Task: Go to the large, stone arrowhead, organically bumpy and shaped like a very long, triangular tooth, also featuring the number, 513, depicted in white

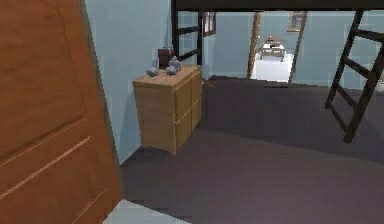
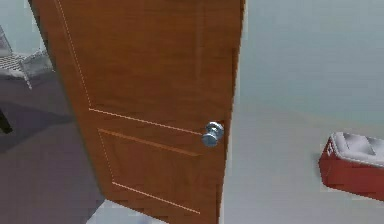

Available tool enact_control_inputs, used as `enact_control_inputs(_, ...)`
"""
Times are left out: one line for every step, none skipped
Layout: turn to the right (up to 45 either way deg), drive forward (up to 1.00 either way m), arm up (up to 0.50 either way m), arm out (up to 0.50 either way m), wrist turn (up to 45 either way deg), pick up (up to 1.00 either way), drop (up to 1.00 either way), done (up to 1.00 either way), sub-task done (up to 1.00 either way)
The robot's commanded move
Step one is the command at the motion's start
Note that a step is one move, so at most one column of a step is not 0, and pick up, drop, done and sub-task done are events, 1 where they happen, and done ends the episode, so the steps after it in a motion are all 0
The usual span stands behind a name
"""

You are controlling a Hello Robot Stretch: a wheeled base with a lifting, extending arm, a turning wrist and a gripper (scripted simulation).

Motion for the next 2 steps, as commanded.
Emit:
enact_control_inputs(18.0,0.00,0.00,0.00,0.0,0.00,0.00,0.00,0.00)
enact_control_inputs(0.0,1.00,0.00,0.00,0.0,0.00,0.00,0.00,0.00)
